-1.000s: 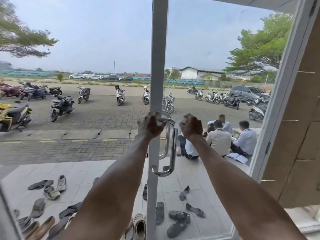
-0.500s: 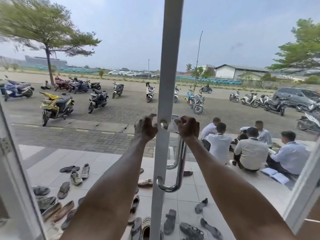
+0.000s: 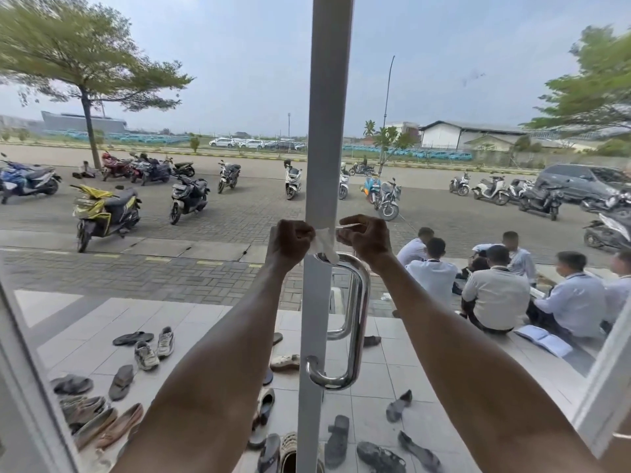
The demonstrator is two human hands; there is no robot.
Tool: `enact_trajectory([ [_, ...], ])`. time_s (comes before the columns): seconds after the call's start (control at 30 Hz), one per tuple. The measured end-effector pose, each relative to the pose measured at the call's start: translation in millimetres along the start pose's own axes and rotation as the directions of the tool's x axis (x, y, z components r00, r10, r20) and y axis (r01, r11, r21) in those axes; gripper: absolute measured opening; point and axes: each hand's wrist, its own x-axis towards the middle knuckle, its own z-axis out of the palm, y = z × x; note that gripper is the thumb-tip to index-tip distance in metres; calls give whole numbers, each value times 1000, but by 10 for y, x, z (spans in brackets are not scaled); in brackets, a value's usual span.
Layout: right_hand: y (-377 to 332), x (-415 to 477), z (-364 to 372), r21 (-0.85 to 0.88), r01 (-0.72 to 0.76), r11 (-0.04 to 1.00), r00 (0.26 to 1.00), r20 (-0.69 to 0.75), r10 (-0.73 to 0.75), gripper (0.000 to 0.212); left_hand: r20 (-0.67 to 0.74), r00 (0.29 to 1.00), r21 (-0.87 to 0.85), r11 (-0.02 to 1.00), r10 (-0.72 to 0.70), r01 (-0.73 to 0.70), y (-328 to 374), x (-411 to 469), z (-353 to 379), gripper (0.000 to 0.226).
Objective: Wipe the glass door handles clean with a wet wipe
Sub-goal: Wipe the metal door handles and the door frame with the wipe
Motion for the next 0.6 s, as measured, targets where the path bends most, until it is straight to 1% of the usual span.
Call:
enact_trajectory([
  [0.03,7,9,-7,4,2,1000,1000,1,-2,18,10,1000,-16,1000,-12,12,-3,16,3,15],
  [0.07,7,18,-10,-11,-4,1000,1000,21,5,26,19,1000,-34,999,-21,22,-7,35,8,16],
  [0.13,-28,-1,-13,-69,-25,997,992,125,34,59,38,999,-64,997,-34,36,-6,63,26,15],
  [0.17,-41,-13,-5,-107,-17,994,985,167,35,67,56,998,-84,996,-38,43,-4,73,32,14],
  [0.2,-40,-20,7,-148,4,989,983,184,24,66,77,996,-107,993,-37,45,-3,81,36,13],
  [0.27,-31,-14,20,-199,33,979,988,153,-2,44,94,995,-131,991,-13,26,-24,91,54,10],
  [0.3,-34,-9,21,-180,29,983,992,129,-5,34,93,996,-132,991,1,12,-38,92,55,8],
  [0.37,-30,5,20,-134,6,991,994,107,8,24,113,994,-157,987,-3,21,-74,99,33,10],
  [0.47,-26,34,24,-173,12,985,992,125,10,21,169,985,-266,960,-44,89,-117,107,-13,17],
  [0.53,-40,42,43,-119,-11,993,989,142,28,22,184,979,-394,905,-91,158,-109,92,-39,22],
  [0.6,-67,35,73,-27,-46,999,988,145,50,24,199,970,-498,839,-138,221,-85,77,-61,25],
])
